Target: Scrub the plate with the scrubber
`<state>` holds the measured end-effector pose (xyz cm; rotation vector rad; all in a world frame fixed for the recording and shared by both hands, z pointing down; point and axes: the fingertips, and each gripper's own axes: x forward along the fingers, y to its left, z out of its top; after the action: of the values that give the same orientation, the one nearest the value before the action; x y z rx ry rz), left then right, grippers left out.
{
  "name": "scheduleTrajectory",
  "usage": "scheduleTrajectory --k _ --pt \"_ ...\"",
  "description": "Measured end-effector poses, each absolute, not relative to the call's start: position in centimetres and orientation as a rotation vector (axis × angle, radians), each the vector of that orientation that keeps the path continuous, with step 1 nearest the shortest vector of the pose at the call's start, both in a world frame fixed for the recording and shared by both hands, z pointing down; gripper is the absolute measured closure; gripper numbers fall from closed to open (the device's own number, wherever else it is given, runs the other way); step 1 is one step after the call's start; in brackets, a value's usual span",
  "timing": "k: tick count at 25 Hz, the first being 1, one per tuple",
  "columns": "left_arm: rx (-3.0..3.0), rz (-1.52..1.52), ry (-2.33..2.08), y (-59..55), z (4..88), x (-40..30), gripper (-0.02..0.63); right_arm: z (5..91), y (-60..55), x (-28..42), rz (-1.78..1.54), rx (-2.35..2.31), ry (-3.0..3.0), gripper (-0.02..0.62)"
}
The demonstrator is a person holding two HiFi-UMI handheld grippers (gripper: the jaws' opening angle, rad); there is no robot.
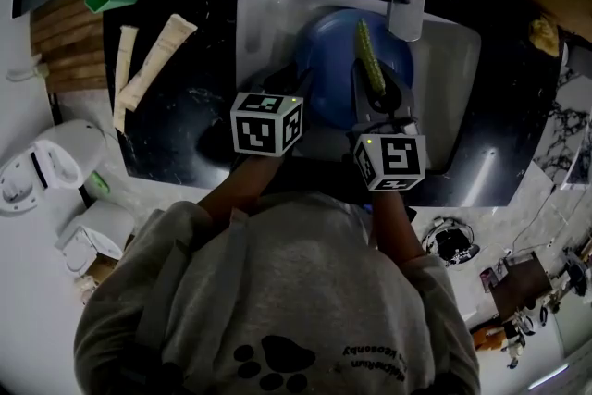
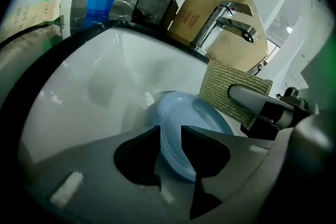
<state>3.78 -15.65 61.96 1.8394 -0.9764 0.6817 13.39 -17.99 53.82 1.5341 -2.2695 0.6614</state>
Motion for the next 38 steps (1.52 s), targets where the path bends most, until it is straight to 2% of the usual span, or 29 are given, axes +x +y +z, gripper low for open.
scheduleTrajectory --k 11,29,34,38 --pt "1.629 0.684 -1.009 -15.0 64.2 2.5 0.475 54.2 -18.7 13.4 0.688 1.541 -2.271 0.525" --pt "1.395 0.687 -0.943 -12.8 66.7 4.4 0.477 54.2 -19.2 14.6 0.714 1.602 -2.265 0.525" --pt "1.337 0.697 -0.935 -12.8 67.6 4.6 0.558 53.6 -19.0 14.9 0.705 1.622 -2.27 0.525" --pt "1.318 0.635 -0.907 -12.9 67.6 5.0 0.574 52.8 -18.4 15.3 0.686 1.646 -2.269 0.525"
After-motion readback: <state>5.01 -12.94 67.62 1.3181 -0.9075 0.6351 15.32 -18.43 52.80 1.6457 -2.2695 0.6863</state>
